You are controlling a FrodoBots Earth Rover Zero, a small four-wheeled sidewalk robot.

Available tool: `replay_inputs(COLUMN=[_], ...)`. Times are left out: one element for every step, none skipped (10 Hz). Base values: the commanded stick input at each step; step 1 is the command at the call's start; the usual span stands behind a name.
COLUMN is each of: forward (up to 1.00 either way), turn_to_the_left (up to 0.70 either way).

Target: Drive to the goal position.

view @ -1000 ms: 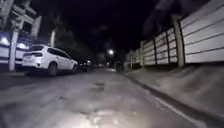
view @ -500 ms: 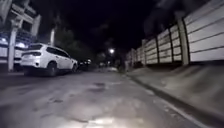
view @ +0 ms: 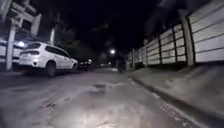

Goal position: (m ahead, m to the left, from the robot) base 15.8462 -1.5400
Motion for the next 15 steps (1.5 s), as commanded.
replay_inputs(forward=[0.5, 0.5, 0.5, 0.5, 0.5, 0.5, 0.5, 0.5, 0.5, 0.5, 0.5, 0.5, 0.5, 0.5, 0.5], turn_to_the_left=[0.0, 0.0, 0.0, 0.0, 0.0, -0.42, -0.5, -0.09, 0.0, 0.0, 0.0, 0.0, 0.0, 0.0, 0.0])
